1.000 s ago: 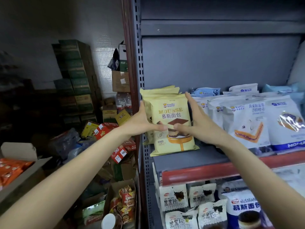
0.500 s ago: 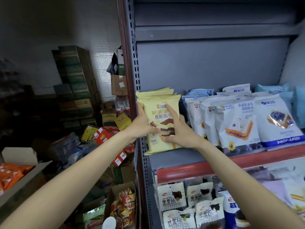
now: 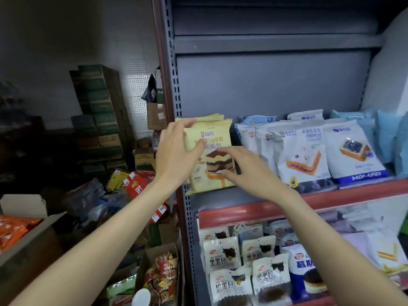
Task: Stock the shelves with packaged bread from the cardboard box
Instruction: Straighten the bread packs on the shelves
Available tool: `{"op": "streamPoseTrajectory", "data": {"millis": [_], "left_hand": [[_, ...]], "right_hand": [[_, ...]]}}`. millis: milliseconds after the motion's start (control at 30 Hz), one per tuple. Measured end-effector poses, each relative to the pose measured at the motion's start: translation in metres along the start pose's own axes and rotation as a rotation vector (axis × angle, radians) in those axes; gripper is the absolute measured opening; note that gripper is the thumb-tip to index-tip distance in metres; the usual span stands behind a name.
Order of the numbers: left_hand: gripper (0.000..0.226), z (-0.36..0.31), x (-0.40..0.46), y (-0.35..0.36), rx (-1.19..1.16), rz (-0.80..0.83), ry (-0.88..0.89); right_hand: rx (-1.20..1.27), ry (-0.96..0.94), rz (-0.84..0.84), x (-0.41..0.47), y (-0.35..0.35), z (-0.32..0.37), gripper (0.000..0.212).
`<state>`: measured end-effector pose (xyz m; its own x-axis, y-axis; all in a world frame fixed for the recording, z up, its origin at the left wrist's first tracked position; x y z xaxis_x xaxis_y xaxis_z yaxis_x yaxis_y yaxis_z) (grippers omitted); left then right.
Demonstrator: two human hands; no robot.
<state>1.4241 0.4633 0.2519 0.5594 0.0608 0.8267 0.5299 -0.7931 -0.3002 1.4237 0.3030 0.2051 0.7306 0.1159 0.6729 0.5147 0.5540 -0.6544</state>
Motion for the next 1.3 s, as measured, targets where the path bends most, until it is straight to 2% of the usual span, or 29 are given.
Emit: {"op": "streamPoseTrajectory", "data": {"millis": [67,167,300,367,500,700,867,1033,1200,1300], "left_hand": [[0.027,-0.015,-0.01,-0.002,-0.166,0.022,-0.011],[0.014,-0.035,-0.026,0.006,-0.382,0.1,-0.099],[0.02,-0.047,-0.048,0.035,-0.602,0.299,-0.234],[0.03,-0.048,-0.054,0.049,-0.643,0.386,-0.308],[0.06,-0.051,-0.071,0.065,-0.608,0.492,-0.404],[0.089,-0.059,-0.071,0.101,-0.482,0.464,-0.442],[0.098,-0.081,-0.071,0.137,-0.403,0.359,-0.459],[0.105,-0.092,-0.075,0.166,-0.375,0.22,-0.579],[0.121,-0.087,-0.077,0.175,-0.25,0.198,-0.619],[0.12,-0.088,-0.074,0.176,-0.179,0.175,-0.599]], "right_hand": [[-0.05,-0.031,-0.117,-0.016,-0.026,0.006,0.036],[-0.032,0.009,-0.245,-0.041,-0.057,0.0,0.025],[0.028,0.162,-0.416,-0.071,-0.091,-0.03,0.025],[0.04,0.247,-0.464,-0.08,-0.107,-0.049,0.03],[0.031,0.394,-0.339,-0.093,-0.118,-0.087,0.051],[-0.006,0.368,-0.155,-0.086,-0.121,-0.127,0.069],[-0.03,0.195,0.017,-0.073,-0.119,-0.147,0.072],[0.063,0.054,0.135,-0.058,-0.108,-0.164,0.075],[0.211,0.034,0.22,-0.047,-0.099,-0.166,0.074],[0.302,0.051,0.255,-0.046,-0.097,-0.164,0.07]]}}
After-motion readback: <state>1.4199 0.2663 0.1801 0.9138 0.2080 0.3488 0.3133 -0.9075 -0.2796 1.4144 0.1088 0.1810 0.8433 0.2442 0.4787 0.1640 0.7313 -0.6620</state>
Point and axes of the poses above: each hand's wrist, its own x-axis towards the middle knuckle, its own y-axis out of the palm, z = x × y, the point moved 6 cm from there along x, towards the middle knuckle, and after that the axes turned 9 degrees about -z, right-handed, at the moved point
